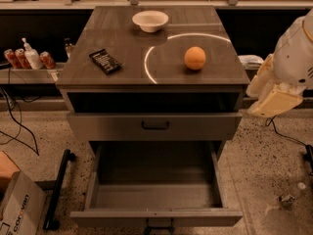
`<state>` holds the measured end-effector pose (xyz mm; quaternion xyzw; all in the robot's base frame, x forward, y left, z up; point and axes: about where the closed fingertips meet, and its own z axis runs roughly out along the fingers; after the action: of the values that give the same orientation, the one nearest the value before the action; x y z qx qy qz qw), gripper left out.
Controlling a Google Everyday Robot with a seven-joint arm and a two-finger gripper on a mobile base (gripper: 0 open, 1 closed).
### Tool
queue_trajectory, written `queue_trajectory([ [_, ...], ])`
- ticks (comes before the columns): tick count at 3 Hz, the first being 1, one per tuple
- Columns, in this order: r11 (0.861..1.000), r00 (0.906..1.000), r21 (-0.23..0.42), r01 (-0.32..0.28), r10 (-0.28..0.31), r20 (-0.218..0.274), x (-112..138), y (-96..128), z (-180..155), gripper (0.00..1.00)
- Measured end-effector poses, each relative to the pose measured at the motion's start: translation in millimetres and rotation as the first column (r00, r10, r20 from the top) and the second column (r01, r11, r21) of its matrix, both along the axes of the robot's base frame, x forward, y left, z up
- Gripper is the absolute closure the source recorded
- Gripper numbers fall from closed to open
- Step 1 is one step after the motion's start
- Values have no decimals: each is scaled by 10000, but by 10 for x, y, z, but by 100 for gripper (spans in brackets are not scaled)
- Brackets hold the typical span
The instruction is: Close middle drawer
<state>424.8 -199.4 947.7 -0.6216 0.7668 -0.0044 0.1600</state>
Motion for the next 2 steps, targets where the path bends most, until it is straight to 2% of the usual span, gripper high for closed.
queue_trajectory([
  [1, 9990, 9996, 364, -267, 269, -33, -83, 105, -199, 83],
  [2, 9957, 9987, 816, -448, 426, 288, -130, 197, -438, 100],
])
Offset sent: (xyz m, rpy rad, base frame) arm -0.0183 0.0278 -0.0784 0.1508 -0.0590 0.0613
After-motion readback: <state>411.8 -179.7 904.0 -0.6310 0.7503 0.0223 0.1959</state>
